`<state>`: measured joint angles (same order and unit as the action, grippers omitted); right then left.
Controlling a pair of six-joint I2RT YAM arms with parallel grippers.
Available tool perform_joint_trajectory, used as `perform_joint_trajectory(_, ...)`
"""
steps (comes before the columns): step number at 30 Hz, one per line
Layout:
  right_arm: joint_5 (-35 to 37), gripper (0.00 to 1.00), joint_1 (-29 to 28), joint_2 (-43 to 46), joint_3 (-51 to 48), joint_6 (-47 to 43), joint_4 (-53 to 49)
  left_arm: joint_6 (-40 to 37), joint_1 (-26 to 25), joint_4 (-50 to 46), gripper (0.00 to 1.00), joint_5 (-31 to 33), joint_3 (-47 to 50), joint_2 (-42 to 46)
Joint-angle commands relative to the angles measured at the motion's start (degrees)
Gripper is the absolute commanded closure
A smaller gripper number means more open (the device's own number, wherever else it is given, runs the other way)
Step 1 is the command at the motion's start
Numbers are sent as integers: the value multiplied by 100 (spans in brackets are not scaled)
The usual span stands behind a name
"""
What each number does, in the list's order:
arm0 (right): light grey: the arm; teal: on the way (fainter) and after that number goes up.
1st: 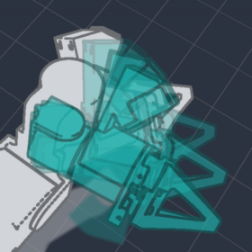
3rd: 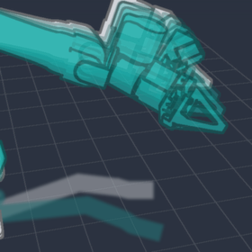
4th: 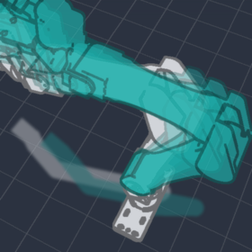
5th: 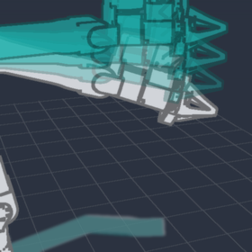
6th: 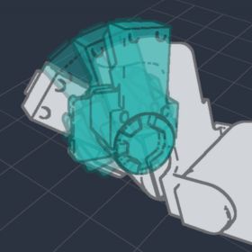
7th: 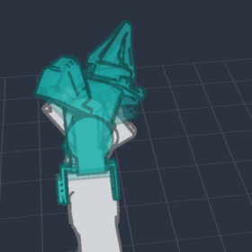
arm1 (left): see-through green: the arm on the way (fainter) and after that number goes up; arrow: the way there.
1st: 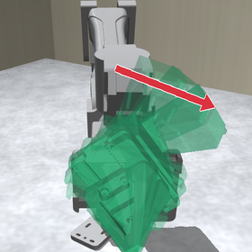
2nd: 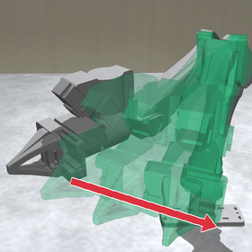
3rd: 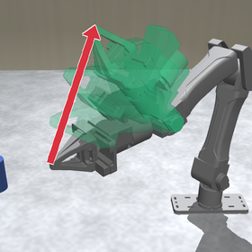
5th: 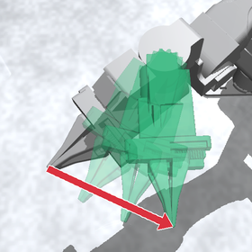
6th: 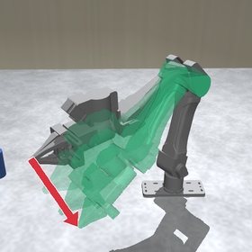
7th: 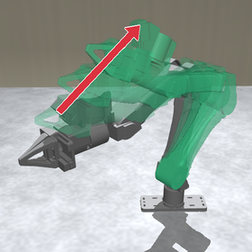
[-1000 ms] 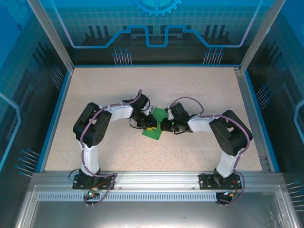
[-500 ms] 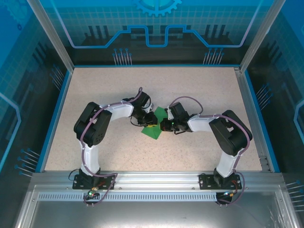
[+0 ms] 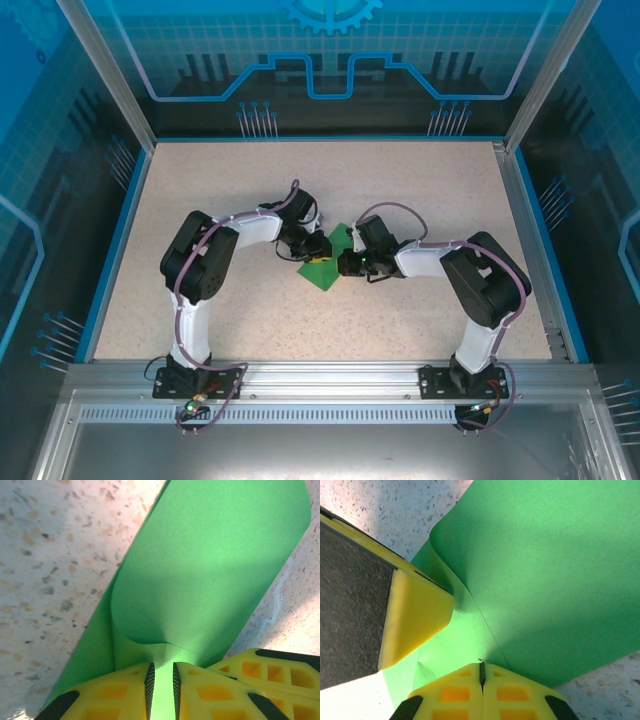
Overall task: Fold a paper plane with a square sheet of paper (pick it up from the middle)
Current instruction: Fold the triangle a second time at the center of the table.
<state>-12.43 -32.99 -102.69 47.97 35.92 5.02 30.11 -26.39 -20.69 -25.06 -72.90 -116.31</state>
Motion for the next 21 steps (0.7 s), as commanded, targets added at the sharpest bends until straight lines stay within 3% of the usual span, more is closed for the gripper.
perform_joint_trajectory(1,381,100,50,-224,-220,-125,-680,121,221,63,78,269,-150,-152)
perform_joint_trajectory(21,417,100,43,-141,-288,-243,-842,130,424,-59,78,519,-818,-580)
